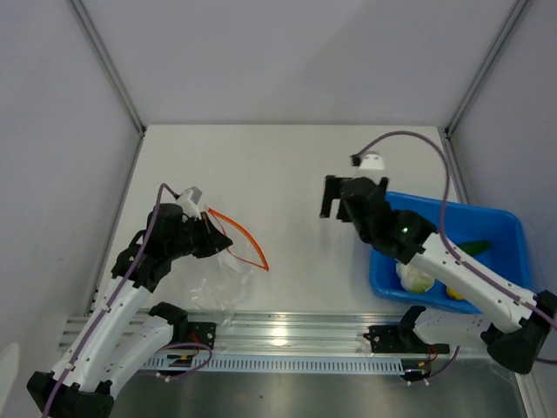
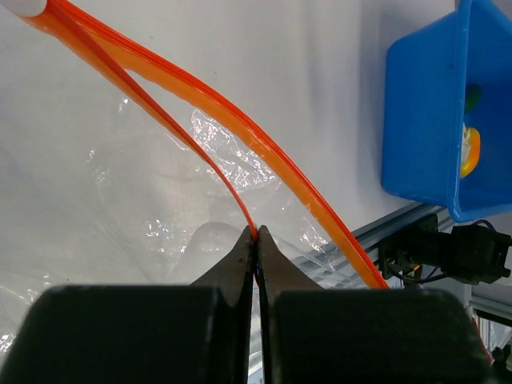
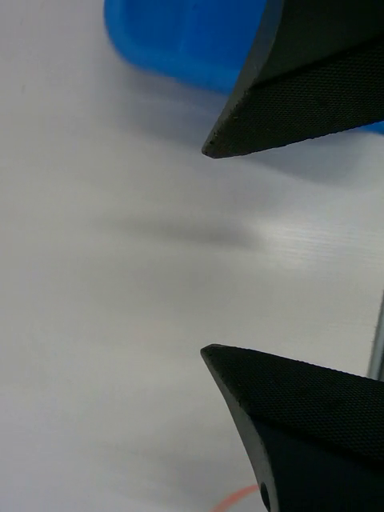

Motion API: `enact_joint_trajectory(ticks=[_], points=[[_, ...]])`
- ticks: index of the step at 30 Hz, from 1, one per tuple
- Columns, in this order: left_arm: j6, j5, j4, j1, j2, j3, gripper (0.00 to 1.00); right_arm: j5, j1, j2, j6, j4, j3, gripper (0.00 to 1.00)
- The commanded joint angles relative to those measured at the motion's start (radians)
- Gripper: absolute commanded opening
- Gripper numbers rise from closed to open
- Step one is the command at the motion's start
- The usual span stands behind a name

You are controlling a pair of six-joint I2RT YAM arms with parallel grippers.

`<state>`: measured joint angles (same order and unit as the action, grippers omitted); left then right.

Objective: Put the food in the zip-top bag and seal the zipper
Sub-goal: Pick up the zipper food storage bag at the center of the board, then pick up the fake vegetable from the bin.

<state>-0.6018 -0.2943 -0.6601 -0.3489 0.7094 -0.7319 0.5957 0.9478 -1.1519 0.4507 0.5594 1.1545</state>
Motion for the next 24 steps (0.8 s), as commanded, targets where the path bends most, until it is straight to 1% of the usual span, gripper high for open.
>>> enact_joint_trajectory(ticks=[1, 3, 4, 8, 11, 12, 14, 15, 16, 18, 20, 21, 24], points=[[0.020, -0.028, 0.020, -0.009, -0.025, -0.017, 0.01, 0.070, -0.243, 0.099, 0.163, 0.195, 0.007, 0.99], [0.022, -0.045, 0.025, -0.012, -0.030, -0.015, 0.01, 0.073, -0.332, 0.141, 0.192, 0.235, -0.018, 0.99], [0.023, -0.048, 0.036, -0.013, -0.028, -0.015, 0.01, 0.072, -0.407, 0.150, 0.197, 0.264, -0.027, 0.99], [0.036, -0.057, 0.040, -0.016, 0.002, -0.014, 0.01, 0.064, -0.547, 0.185, 0.236, 0.318, -0.091, 0.99], [0.036, -0.069, 0.048, -0.019, 0.012, -0.008, 0.01, 0.009, -0.634, 0.173, 0.256, 0.352, -0.145, 0.99], [0.037, -0.072, 0.050, -0.022, 0.012, -0.004, 0.01, -0.046, -0.652, 0.163, 0.244, 0.358, -0.156, 1.00], [0.040, -0.071, 0.051, -0.024, 0.009, -0.003, 0.01, -0.083, -0.664, 0.123, 0.227, 0.384, -0.183, 0.99], [0.042, -0.072, 0.051, -0.024, 0.006, -0.003, 0.01, -0.083, -0.662, 0.104, 0.235, 0.401, -0.194, 1.00], [0.046, -0.071, 0.050, -0.024, 0.005, -0.001, 0.01, -0.068, -0.662, 0.077, 0.284, 0.436, -0.206, 0.99], [0.050, -0.069, 0.051, -0.025, 0.007, 0.000, 0.01, 0.007, -0.627, 0.044, 0.324, 0.488, -0.176, 0.99], [0.051, -0.072, 0.057, -0.025, 0.010, 0.008, 0.01, 0.027, -0.632, 0.015, 0.389, 0.546, -0.144, 0.99], [0.048, -0.074, 0.060, -0.025, 0.013, 0.006, 0.01, -0.008, -0.662, 0.012, 0.390, 0.545, -0.150, 0.99], [0.045, -0.092, 0.068, -0.027, 0.016, 0.012, 0.01, -0.053, -0.685, 0.014, 0.416, 0.514, -0.194, 1.00]])
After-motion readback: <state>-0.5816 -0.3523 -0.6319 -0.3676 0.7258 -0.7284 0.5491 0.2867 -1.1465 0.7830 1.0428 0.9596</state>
